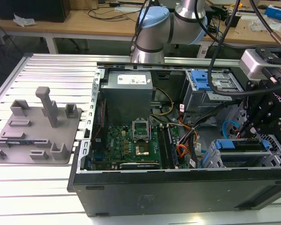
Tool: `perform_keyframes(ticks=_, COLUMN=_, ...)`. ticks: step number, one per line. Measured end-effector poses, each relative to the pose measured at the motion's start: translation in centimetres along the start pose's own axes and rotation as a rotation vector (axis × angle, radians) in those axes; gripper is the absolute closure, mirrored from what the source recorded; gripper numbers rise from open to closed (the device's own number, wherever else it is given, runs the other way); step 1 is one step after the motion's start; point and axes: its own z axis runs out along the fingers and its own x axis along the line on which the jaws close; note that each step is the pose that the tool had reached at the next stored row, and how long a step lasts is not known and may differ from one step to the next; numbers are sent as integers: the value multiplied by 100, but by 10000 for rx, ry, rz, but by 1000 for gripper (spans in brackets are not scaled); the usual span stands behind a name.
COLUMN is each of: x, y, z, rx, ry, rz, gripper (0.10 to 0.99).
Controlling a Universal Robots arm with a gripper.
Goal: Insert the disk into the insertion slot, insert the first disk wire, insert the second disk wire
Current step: 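Insert the second disk wire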
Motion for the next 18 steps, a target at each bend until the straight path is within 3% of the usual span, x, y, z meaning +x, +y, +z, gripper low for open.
perform_keyframes(ticks=18, x=38, y=-7, z=12, rx=0, ry=1, rz=-4, gripper=925)
